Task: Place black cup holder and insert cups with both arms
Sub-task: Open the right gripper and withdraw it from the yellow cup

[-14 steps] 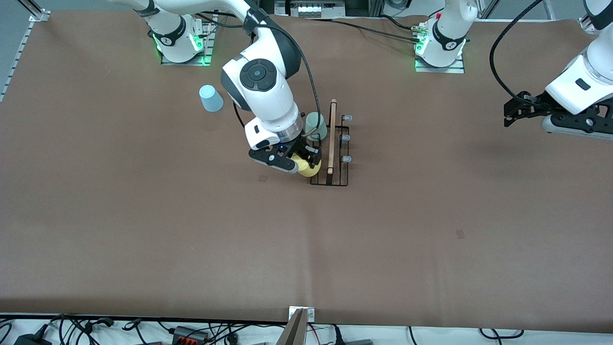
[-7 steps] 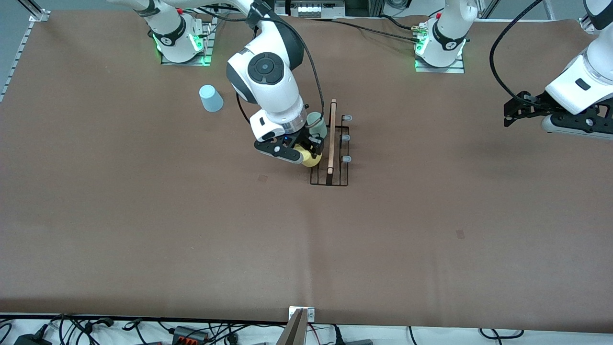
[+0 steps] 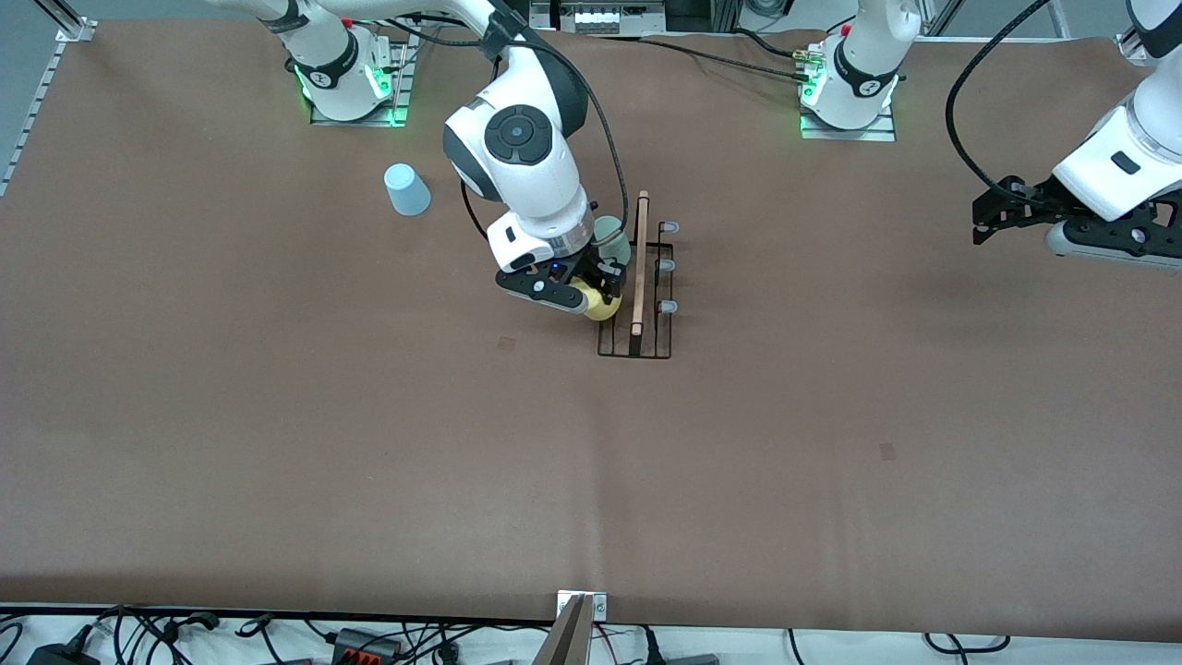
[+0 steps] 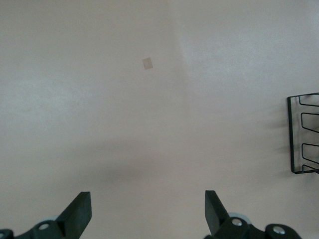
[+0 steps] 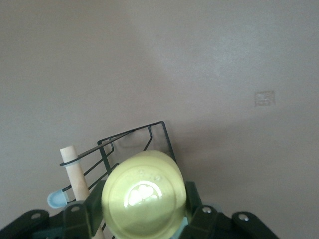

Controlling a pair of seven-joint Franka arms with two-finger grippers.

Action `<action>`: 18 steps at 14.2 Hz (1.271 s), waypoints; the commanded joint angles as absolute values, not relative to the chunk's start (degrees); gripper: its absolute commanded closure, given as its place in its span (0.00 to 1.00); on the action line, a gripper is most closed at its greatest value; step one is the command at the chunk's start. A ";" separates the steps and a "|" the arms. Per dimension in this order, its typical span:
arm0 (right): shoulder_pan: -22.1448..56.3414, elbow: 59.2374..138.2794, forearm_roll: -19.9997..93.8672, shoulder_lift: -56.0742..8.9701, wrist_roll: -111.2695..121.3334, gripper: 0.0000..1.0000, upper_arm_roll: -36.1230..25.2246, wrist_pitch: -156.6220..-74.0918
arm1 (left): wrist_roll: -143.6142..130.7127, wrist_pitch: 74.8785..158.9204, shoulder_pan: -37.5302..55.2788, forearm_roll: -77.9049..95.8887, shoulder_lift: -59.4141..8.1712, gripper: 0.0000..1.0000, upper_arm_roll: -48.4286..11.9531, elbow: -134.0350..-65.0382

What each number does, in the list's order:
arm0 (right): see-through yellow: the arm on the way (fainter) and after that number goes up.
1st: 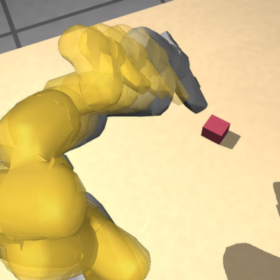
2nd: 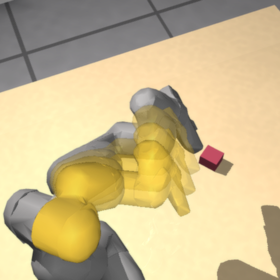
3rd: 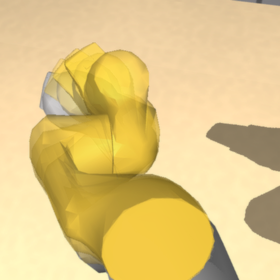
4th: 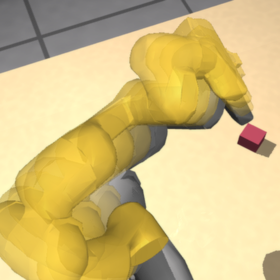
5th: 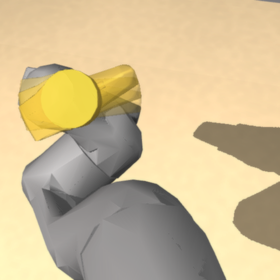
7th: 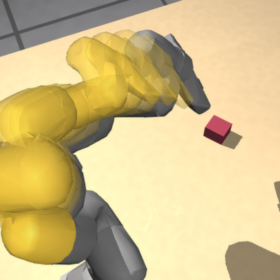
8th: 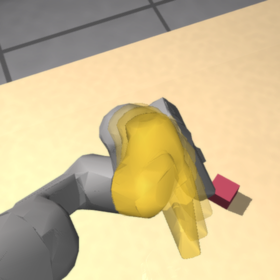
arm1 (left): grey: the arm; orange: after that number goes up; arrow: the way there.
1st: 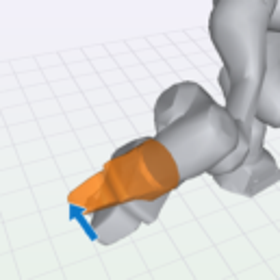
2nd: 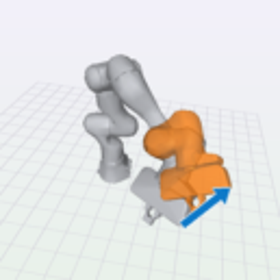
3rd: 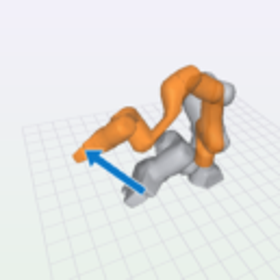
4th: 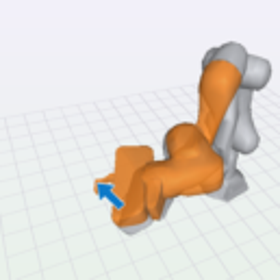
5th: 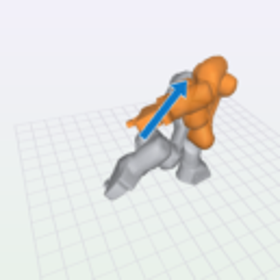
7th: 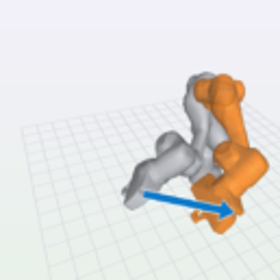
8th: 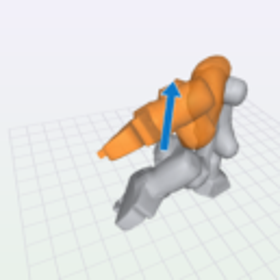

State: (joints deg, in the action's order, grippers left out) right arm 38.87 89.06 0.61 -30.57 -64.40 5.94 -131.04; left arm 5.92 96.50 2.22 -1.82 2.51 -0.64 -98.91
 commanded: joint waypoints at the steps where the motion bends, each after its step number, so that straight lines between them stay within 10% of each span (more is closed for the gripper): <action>1: 39.11 89.74 -0.09 -30.59 -65.30 0.01 5.98 -132.10 | 5.80 95.36 2.46 -0.79 2.20 0.00 -0.18 -97.65; 18: 1.51 91.94 0.88 -4.05 -12.09 0.00 -1.91 -96.79 | 4.75 94.48 2.46 -0.79 2.20 0.00 0.00 -97.65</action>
